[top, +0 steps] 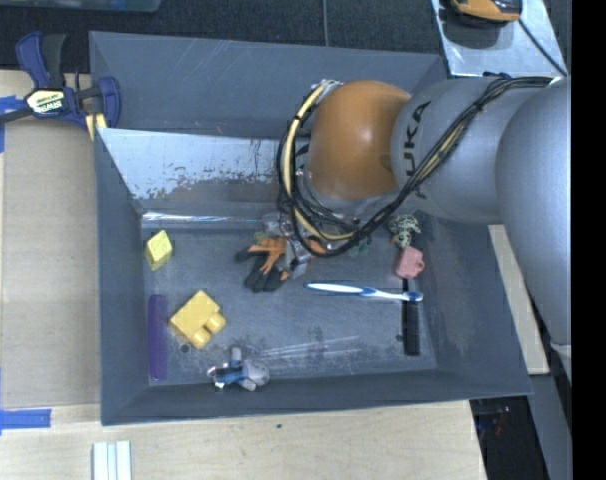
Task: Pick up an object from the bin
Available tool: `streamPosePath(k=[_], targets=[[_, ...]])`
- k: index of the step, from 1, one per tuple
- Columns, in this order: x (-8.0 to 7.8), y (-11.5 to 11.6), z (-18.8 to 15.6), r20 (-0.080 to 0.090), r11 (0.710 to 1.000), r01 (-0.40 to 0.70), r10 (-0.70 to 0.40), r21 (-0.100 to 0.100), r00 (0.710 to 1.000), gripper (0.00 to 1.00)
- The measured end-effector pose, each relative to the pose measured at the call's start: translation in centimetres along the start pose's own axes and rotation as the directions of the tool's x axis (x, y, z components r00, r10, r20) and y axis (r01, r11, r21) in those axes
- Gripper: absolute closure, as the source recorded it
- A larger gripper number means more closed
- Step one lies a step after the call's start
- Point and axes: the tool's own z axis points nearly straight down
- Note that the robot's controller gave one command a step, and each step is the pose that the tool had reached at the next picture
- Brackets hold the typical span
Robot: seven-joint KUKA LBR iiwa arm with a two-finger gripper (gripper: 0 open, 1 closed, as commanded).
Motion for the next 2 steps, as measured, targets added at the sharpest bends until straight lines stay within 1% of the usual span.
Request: streamPosePath(k=[1, 2], targets=[[0.0, 0.0, 0.0, 0.000, 1.000, 0.000, 0.000, 0.000, 1.000, 1.00], [0.1, 0.0, -2.7, -0.005, 1.000, -0.002, 0.002, -0.001, 1.000, 1.00]])
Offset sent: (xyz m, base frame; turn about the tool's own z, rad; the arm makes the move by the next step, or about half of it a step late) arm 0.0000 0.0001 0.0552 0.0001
